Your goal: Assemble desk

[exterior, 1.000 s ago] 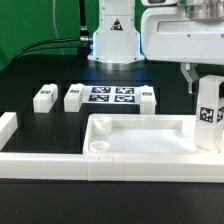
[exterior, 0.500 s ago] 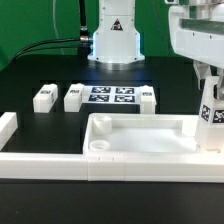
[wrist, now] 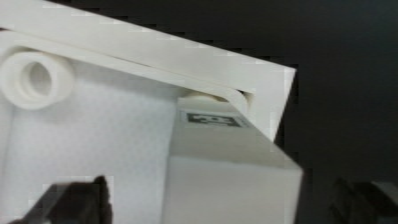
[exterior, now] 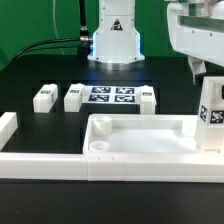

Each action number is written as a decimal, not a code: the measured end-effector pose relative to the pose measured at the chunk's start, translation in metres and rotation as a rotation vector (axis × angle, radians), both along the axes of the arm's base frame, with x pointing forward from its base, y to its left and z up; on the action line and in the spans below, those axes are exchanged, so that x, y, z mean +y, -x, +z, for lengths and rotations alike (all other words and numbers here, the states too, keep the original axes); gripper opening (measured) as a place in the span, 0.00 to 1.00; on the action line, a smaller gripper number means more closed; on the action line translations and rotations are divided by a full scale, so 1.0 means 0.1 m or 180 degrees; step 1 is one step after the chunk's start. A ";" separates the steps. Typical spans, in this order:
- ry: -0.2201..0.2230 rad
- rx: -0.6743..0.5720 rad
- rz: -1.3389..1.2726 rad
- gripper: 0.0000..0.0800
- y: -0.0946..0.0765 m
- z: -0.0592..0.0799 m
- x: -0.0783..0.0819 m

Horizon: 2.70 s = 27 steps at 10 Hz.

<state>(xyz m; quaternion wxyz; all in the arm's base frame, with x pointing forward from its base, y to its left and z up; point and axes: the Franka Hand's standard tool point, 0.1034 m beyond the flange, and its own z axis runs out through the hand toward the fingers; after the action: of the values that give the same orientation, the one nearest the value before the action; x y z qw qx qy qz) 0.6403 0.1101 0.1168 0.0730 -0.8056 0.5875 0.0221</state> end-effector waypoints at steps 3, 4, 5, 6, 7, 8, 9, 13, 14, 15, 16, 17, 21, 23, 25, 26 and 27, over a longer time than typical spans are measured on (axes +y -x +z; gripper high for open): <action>0.0046 -0.0118 0.0866 0.81 0.00 -0.01 0.00; 0.0082 -0.0144 0.1311 0.81 0.02 -0.01 -0.01; 0.0100 -0.0193 0.1659 0.81 0.02 -0.01 -0.01; 0.0132 -0.0235 0.1953 0.81 0.02 -0.01 0.00; 0.0188 -0.0290 0.2389 0.81 0.01 -0.03 -0.01; 0.0208 -0.0303 0.2660 0.81 0.02 -0.04 -0.01; 0.0215 -0.0316 0.2833 0.81 0.03 -0.04 0.00; 0.0355 -0.0394 0.3899 0.81 0.03 -0.04 -0.01; 0.0353 -0.0407 0.3997 0.78 0.03 -0.04 -0.01; 0.0353 -0.0405 0.3983 0.78 0.03 -0.04 -0.01; 0.0353 -0.0405 0.3983 0.55 0.03 -0.04 -0.01; 0.0351 -0.0403 0.3970 0.55 0.03 -0.05 -0.01; 0.0325 -0.0357 0.3444 0.36 0.02 -0.05 -0.02; 0.0251 -0.0341 0.2714 0.36 0.02 -0.05 -0.04; 0.0222 -0.0317 0.1897 0.36 0.05 -0.06 -0.03; 0.0213 -0.0302 0.1531 0.36 0.06 -0.06 -0.02; 0.0185 -0.0301 0.1275 0.36 0.06 -0.06 -0.02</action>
Offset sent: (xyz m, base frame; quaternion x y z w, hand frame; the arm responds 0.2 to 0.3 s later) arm 0.0000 -0.0022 0.0022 -0.0440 -0.0022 -0.3065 0.9509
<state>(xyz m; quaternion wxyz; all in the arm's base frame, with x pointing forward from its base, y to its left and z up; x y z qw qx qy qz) 0.6339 0.1077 0.1106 0.0714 -0.9082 0.4120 -0.0186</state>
